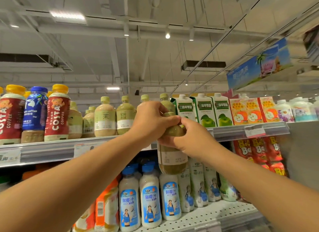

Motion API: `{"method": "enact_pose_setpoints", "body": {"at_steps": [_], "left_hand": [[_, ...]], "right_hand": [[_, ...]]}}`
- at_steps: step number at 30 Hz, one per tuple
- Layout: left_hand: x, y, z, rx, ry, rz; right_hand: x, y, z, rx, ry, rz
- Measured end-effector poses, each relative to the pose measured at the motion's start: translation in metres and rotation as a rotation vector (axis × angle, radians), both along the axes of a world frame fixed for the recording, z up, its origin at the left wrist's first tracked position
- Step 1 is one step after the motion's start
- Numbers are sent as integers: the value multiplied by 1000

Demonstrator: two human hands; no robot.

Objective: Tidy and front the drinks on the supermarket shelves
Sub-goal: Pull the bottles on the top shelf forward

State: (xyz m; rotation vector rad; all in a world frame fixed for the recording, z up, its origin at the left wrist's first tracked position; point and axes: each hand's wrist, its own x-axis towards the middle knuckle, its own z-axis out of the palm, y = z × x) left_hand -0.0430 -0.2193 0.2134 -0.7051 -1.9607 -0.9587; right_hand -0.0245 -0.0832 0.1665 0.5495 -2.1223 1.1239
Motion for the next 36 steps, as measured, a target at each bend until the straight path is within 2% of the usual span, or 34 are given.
{"method": "enact_pose_setpoints", "body": {"at_steps": [5, 8, 10, 20, 26, 32, 36], "left_hand": [[-15, 2, 14, -46, -44, -145], [-43, -14, 36, -101, 118, 150], [-62, -23, 46, -172, 111, 336], [-90, -13, 70, -396, -16, 624], [-83, -12, 76, -370, 26, 587], [-64, -13, 67, -248, -50, 366], [-57, -15, 52, -210, 125, 303]], "right_hand": [[-8, 24, -2, -50, 16, 3], [-14, 38, -11, -43, 12, -17], [-18, 47, -16, -41, 3, -36], [-28, 63, -28, -2, -14, -98], [-25, 62, -24, 10, -7, -102], [-15, 54, -19, 1, 2, -81], [-6, 48, -18, 2, 8, -95]]}}
